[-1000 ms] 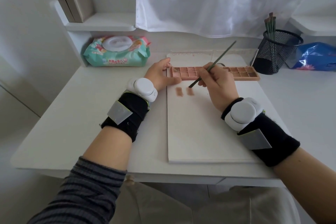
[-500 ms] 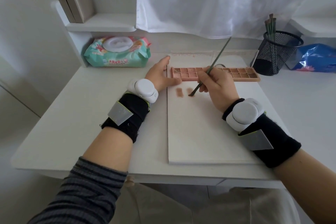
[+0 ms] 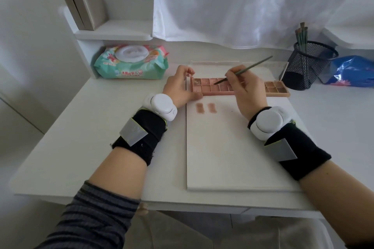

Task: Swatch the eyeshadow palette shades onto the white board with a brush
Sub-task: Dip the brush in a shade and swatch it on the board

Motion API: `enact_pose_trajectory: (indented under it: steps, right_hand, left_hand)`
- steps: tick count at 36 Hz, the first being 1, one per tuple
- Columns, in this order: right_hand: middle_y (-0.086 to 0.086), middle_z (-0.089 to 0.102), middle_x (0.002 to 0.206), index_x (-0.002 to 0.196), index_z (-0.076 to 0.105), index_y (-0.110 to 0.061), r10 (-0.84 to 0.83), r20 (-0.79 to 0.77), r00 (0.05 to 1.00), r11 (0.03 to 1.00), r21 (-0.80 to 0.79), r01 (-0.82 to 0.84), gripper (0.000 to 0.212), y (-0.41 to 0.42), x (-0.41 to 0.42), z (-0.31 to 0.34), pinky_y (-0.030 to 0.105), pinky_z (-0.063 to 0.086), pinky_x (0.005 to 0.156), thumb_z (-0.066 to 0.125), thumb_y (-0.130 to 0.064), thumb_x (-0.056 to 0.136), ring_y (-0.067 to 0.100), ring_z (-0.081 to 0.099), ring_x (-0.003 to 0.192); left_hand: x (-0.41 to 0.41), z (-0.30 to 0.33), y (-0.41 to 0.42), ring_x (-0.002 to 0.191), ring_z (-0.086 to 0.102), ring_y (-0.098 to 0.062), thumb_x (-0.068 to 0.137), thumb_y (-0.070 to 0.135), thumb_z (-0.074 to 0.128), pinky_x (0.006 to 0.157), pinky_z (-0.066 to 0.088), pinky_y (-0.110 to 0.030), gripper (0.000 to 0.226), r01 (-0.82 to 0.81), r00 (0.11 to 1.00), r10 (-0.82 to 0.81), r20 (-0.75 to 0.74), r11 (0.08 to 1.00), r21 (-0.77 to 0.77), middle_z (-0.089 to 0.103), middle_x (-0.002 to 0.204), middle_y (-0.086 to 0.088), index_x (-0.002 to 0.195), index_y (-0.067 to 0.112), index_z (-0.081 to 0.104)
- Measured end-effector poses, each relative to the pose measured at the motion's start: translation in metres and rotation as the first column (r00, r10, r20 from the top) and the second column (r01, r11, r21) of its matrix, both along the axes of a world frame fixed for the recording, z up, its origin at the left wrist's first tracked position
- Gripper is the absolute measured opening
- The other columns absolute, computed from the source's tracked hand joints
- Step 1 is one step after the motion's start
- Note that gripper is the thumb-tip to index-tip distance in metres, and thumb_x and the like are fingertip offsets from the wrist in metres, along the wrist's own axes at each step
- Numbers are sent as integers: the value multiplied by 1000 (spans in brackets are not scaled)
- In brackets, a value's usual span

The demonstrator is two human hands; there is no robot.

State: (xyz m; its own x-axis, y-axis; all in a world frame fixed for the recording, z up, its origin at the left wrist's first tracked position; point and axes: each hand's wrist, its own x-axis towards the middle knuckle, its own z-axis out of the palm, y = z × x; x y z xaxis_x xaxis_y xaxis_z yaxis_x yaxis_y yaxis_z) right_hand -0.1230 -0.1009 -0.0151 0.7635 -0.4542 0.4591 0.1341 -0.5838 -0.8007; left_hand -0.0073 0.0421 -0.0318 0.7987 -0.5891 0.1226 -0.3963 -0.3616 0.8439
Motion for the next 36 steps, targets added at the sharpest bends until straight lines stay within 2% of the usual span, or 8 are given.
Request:
enact_pose_trajectory:
  steps: [5, 11, 13, 16, 19, 24, 31, 36]
  right_hand:
    - [12, 67, 73, 82, 56, -18, 47, -1, 999, 998, -49, -47, 13, 1, -1, 1, 35, 46, 67, 51, -16, 94, 35, 58, 73]
    - [1, 67, 67, 75, 52, -32, 34, 0, 999, 996, -77, -34, 25, 2, 1, 0, 35, 45, 66, 51, -16, 93, 38, 58, 72]
    - [-6, 64, 64, 75, 53, -28, 35, -13, 999, 996, -83, -35, 23, 1, 0, 0, 32, 42, 63, 51, -15, 93, 36, 56, 69]
    - [16, 64, 66, 75, 55, -21, 28, -16, 999, 997, -78, -30, 20, -1, 0, -1, 32, 42, 63, 51, -15, 93, 39, 54, 68]
    - [22, 64, 71, 77, 56, -20, 18, -1, 1000, 998, -53, -18, 17, -1, 1, -2, 38, 46, 67, 51, -17, 93, 40, 56, 71]
    - [20, 65, 74, 82, 59, -15, 21, 0, 1000, 999, -25, -21, 14, -2, 3, -2, 44, 48, 74, 51, -21, 92, 37, 59, 74]
    - [17, 66, 70, 71, 54, -32, 21, -21, 1000, 999, -28, -22, 20, -3, 3, -2, 42, 48, 71, 51, -22, 89, 39, 57, 70]
    - [18, 67, 74, 74, 54, -29, 8, -4, 1000, 1000, -10, -8, 18, -3, 3, -2, 48, 50, 75, 51, -22, 91, 38, 59, 73]
  left_hand:
    - [1, 0, 0, 106, 42, -18, 48, 32, 70, 95, 37, -32, 72, -8, 1000, 8, 3, 999, -35, 47, 117, 1, 114, 21, 43]
    - [1, 1, 0, 104, 44, -18, 47, 30, 72, 93, 38, -30, 70, 4, 1000, -4, -5, 998, -58, 45, 112, 5, 107, 28, 39]
    - [1, 1, -1, 103, 43, -16, 46, 29, 73, 92, 37, -29, 70, 3, 1000, -3, -6, 998, -66, 46, 111, 5, 107, 28, 38]
    - [3, 0, -1, 101, 43, -16, 51, 22, 82, 90, 37, -28, 71, 5, 1000, -6, -4, 997, -73, 46, 112, 4, 107, 26, 39]
    - [4, 0, -1, 100, 42, -17, 62, 6, 83, 87, 35, -24, 66, -1, 1000, 0, -7, 996, -91, 45, 112, 3, 107, 24, 39]
    - [5, 0, -2, 100, 43, -16, 62, 5, 83, 83, 34, -22, 66, -9, 1000, 8, -6, 996, -94, 46, 114, 3, 107, 25, 39]
    - [4, 1, -2, 102, 45, -16, 46, 23, 79, 76, 35, -13, 72, 8, 1000, -10, -11, 994, -113, 47, 115, 2, 106, 26, 39]
    - [6, -1, -2, 101, 44, -16, 59, 7, 85, 77, 36, -18, 68, 4, 1000, -4, 0, 993, -117, 46, 115, 3, 107, 24, 39]
